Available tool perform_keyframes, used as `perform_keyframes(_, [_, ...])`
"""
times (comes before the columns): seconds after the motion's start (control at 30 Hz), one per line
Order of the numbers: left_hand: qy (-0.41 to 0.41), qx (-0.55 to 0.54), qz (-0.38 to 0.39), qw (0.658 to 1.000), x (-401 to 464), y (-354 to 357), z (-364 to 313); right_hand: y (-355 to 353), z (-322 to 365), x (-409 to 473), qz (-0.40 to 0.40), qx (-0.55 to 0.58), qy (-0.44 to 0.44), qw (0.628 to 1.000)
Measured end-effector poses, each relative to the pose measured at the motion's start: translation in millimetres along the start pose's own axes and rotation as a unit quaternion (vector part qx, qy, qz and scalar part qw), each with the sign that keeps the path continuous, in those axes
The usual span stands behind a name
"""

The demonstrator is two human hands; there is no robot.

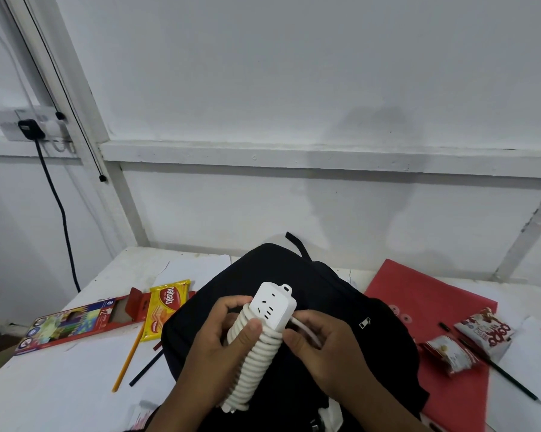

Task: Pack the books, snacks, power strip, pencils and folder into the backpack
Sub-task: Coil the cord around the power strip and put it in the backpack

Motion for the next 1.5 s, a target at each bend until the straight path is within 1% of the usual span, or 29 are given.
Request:
perform_keyframes(0.1, [0.000, 0.019, 0.005, 1.000, -0.9, -0.8, -0.6, 0.9, -2.8, -2.7, -0.030, -0.035, 0.000, 0.999])
perform_keyframes(0.27, [-0.017, 0.020, -0.036, 0.999, 3.2, 1.9, 2.7, 4.9, 0.1, -3.8, -0.057, -0.061, 0.012, 0.996])
perform_keyframes(0.47, [-0.048, -0.036, -0.066, 0.996, 4.4, 3.6, 4.6, 4.7, 2.4, -1.3, -0.052, -0.065, -0.011, 0.996])
perform_keyframes(0.63, [-0.045, -0.062, -0.075, 0.994, 4.1, 2.3, 1.0, 3.9, 2.4, 0.0, -0.062, -0.057, -0.004, 0.996])
perform_keyframes(0.77, [-0.033, -0.071, -0.106, 0.991, 3.6, -0.1, -2.2, -0.1, -2.6, -0.3, -0.034, -0.055, 0.054, 0.996])
perform_keyframes(0.87, [-0.024, -0.089, -0.158, 0.983, 5.5, -9.3, -0.8, -4.8, -9.4, -3.3, -0.007, -0.090, 0.062, 0.994])
perform_keyframes(0.97, [-0.017, -0.083, -0.184, 0.979, 9.2, -16.3, 3.4, -9.5, -6.4, -3.3, 0.024, -0.098, 0.076, 0.992])
perform_keyframes(1.07, [-0.007, -0.068, -0.203, 0.977, 9.0, -16.6, 7.0, -10.6, 9.2, 1.3, 0.078, -0.037, 0.100, 0.991])
perform_keyframes(1.13, [-0.005, -0.053, -0.209, 0.977, 9.4, -15.3, 9.4, -13.3, 20.4, 3.9, 0.092, 0.009, 0.105, 0.990])
perform_keyframes(1.33, [0.006, 0.000, -0.205, 0.979, 9.6, -12.4, 11.3, -13.1, 43.0, 7.9, 0.133, 0.021, 0.079, 0.988])
perform_keyframes(1.4, [0.008, 0.008, -0.201, 0.980, 9.3, -10.4, 10.4, -11.4, 49.5, 6.9, 0.151, 0.010, 0.052, 0.987])
perform_keyframes(1.43, [0.011, 0.012, -0.197, 0.980, 9.3, -9.7, 10.1, -10.9, 51.2, 6.3, 0.166, -0.019, 0.020, 0.986])
perform_keyframes(1.5, [0.019, 0.023, -0.187, 0.982, 7.7, -8.1, 8.7, -10.7, 53.8, 5.9, 0.181, -0.138, -0.069, 0.971])
Point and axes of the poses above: each hand's wrist, its own x-axis towards the middle knuckle, its own y-axis out of the palm, z = x × y, the point moved 2 cm from there along x, towards the middle knuckle, and after that the axes turned 8 degrees about -y, right-handed, at the moved point
